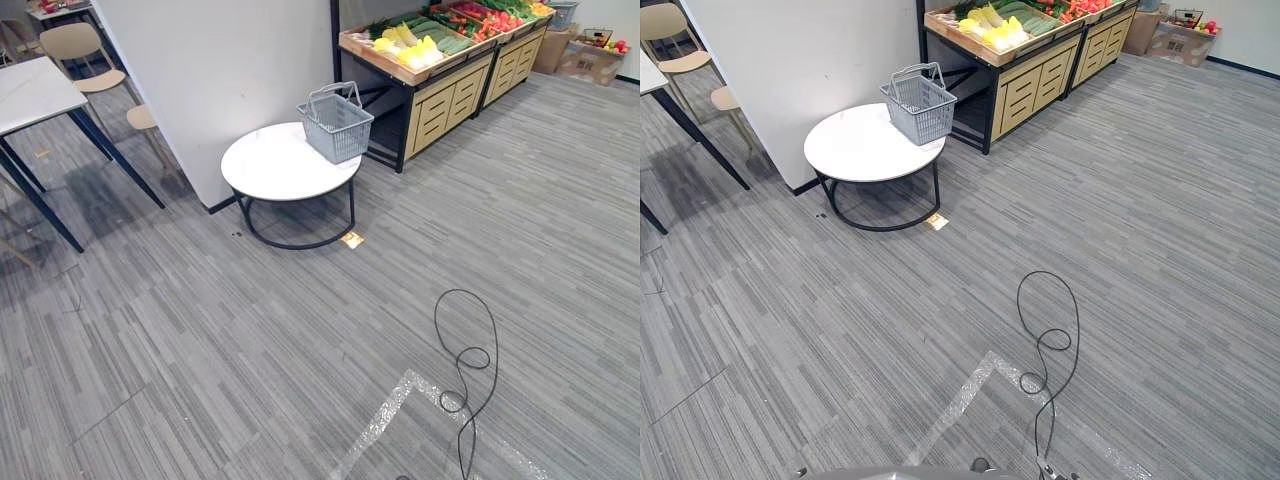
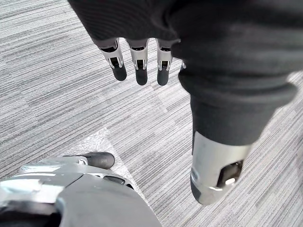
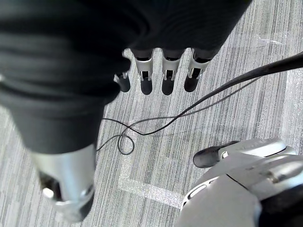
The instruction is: Pick vegetable in the basket
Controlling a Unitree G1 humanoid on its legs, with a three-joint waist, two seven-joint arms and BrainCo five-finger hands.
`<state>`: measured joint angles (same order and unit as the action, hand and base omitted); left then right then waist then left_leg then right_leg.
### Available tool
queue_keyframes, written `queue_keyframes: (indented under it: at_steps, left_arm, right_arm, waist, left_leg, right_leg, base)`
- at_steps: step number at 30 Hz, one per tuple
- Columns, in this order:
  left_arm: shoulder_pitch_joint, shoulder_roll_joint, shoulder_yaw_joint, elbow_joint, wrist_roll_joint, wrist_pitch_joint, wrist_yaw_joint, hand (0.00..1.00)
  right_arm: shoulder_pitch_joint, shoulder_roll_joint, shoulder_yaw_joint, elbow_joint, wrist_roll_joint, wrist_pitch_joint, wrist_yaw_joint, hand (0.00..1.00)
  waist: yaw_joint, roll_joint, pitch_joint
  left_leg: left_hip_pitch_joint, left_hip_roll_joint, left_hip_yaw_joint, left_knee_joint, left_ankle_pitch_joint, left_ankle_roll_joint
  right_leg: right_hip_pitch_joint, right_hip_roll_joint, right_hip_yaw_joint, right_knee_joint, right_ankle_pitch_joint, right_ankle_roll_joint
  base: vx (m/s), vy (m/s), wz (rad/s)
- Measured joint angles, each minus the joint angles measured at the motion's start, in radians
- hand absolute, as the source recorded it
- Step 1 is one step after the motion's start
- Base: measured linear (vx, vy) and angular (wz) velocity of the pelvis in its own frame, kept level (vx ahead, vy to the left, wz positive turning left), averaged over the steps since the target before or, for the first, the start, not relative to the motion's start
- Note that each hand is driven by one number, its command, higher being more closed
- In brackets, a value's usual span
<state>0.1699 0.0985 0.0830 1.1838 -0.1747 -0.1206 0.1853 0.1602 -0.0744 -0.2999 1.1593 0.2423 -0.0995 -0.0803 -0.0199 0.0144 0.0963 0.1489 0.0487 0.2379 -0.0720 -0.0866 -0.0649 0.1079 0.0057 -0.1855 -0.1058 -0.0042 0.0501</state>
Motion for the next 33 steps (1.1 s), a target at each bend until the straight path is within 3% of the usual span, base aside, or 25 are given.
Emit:
queue_keyframes:
  at_steps: [23,28,30,31,32,33]
  left_arm:
    - [-0.030,0.014,0.013,-0.004,-0.004,-0.001,0.003,0.00]
    - [-0.072,0.024,0.037,-0.052,-0.007,-0.003,0.008,0.00]
    - [-0.068,0.016,0.068,-0.069,-0.008,-0.002,0.007,0.00]
    - [-0.064,0.009,0.112,-0.082,-0.008,-0.004,0.005,0.00]
    - [-0.061,-0.010,0.171,-0.109,-0.011,-0.002,0.004,0.00]
    - [-0.057,-0.027,0.200,-0.124,-0.019,-0.002,0.004,0.00]
  right_arm:
    - [-0.016,0.011,-0.011,0.004,0.002,0.000,-0.002,0.00]
    - [-0.087,0.020,-0.018,-0.007,0.003,-0.007,-0.004,0.00]
    - [-0.086,0.020,-0.016,-0.008,0.002,-0.010,-0.003,0.00]
    - [-0.085,0.022,-0.012,-0.010,0.002,-0.013,-0.003,0.00]
    - [-0.077,0.025,0.004,-0.030,0.002,-0.014,-0.004,0.00]
    - [-0.067,0.025,0.011,-0.052,0.001,-0.015,-0.003,0.00]
  waist:
    - [-0.001,-0.027,0.013]
    - [-0.004,-0.037,0.088]
    - [-0.003,-0.038,0.096]
    - [0.003,-0.045,0.105]
    - [0.008,-0.043,0.114]
    - [0.014,-0.033,0.123]
  left_leg:
    - [-0.027,0.005,0.015,-0.010,0.004,0.006]
    - [-0.093,0.013,0.038,0.043,0.004,0.002]
    - [-0.132,0.038,0.039,0.184,-0.063,-0.030]
    - [-0.198,0.071,0.043,0.376,-0.097,-0.043]
    - [-0.296,0.125,0.050,0.619,-0.093,-0.021]
    - [-0.339,0.159,0.049,0.733,-0.075,0.005]
  right_leg:
    - [-0.051,0.007,0.019,0.023,0.003,-0.006]
    - [-0.175,-0.004,0.018,0.187,-0.072,-0.060]
    - [-0.169,-0.008,0.014,0.228,-0.125,-0.080]
    - [-0.151,-0.006,0.010,0.236,-0.138,-0.093]
    - [-0.120,0.003,0.003,0.232,-0.145,-0.104]
    - [-0.101,0.015,0.001,0.230,-0.150,-0.111]
  base:
    - [0.00,-0.002,-0.01]
    - [-0.06,-0.048,-0.14]
    - [0.00,-0.128,0.14]
    - [0.02,-0.153,0.12]
    - [0.04,-0.147,0.08]
    - [0.05,-0.092,-0.02]
